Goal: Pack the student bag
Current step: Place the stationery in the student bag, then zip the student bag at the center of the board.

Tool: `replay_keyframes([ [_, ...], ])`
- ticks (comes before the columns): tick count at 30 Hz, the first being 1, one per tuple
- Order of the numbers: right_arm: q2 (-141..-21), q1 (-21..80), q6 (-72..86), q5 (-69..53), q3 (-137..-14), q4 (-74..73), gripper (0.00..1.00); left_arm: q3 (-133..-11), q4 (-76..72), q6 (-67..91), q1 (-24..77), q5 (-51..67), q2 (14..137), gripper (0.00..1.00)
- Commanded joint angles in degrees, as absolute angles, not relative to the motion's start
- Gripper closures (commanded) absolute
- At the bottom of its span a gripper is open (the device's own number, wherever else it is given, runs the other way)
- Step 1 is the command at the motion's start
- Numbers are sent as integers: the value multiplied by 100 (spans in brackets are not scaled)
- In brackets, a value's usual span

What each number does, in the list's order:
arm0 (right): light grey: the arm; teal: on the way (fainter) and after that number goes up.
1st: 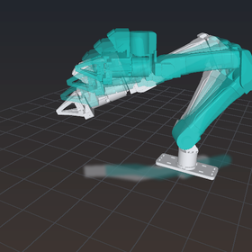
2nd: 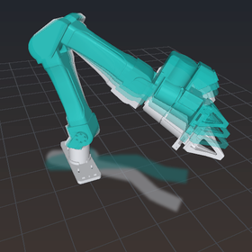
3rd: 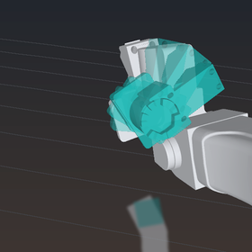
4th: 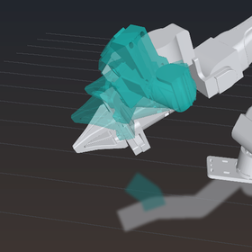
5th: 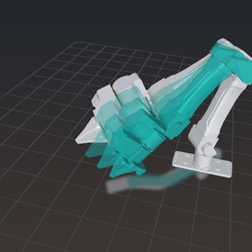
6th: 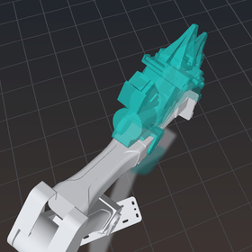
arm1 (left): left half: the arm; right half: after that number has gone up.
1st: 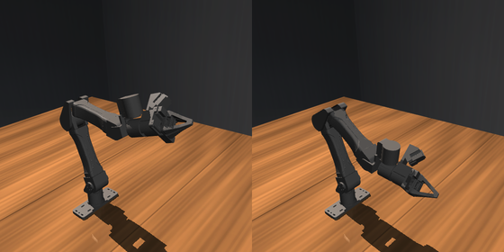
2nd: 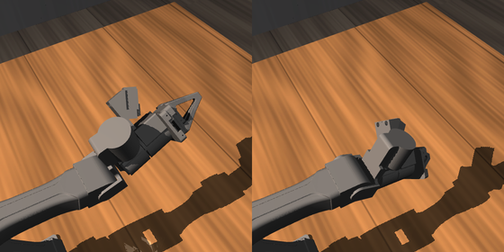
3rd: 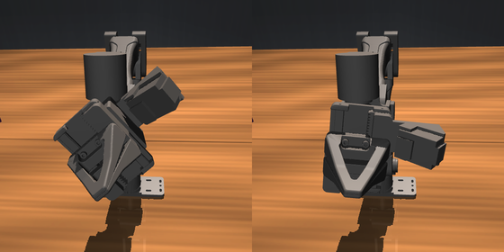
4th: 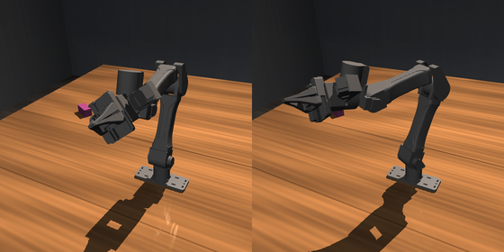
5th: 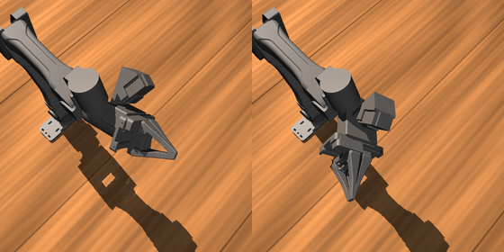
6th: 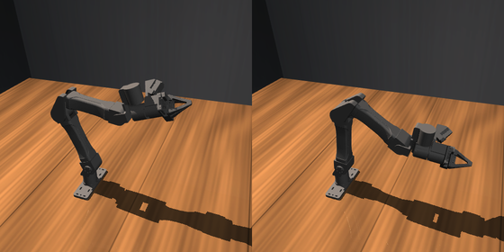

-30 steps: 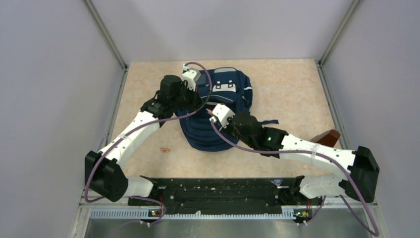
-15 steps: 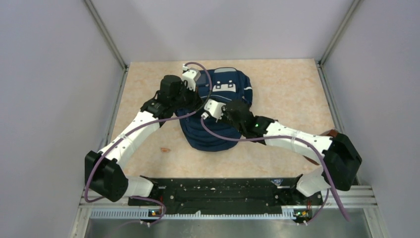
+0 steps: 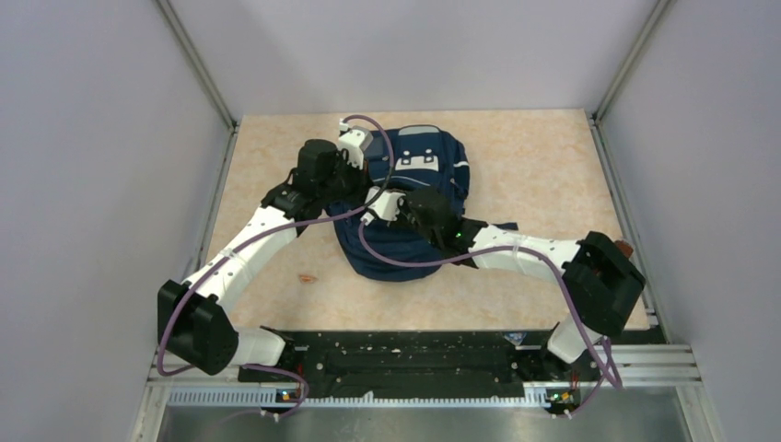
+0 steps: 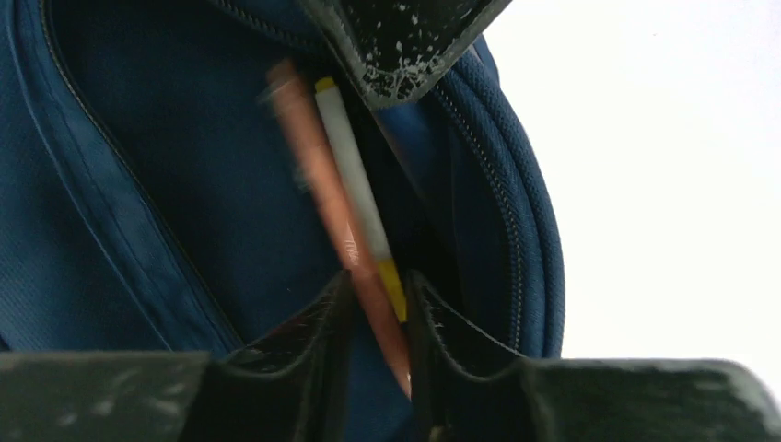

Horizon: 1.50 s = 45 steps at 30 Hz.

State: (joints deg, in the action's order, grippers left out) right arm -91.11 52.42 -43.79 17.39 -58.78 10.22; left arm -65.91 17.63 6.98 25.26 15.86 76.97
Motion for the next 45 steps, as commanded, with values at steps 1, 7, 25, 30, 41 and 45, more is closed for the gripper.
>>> replay_keyframes([
  [1,-9178,5195,-4157,1526,-6031,1655,67,-6767,1435,888,2488,1696,7383,100],
  [7,-8866,5194,-3761,1412,-5800,1492,49,-6768,1428,889,2491,1705,7417,100],
  [25,-5598,3841,-514,-581,-4195,123,23,-6820,1488,1225,2903,1897,7802,33],
  [30,-5287,3403,47,-451,-3969,186,20,-5440,628,1801,2957,1376,6505,14],
  [41,-5245,3392,763,-124,-3662,579,20,-2962,62,2999,2962,352,4562,13],
  [45,-5192,3393,756,-85,-3615,598,20,-2848,-100,3148,2958,69,4527,24],
])
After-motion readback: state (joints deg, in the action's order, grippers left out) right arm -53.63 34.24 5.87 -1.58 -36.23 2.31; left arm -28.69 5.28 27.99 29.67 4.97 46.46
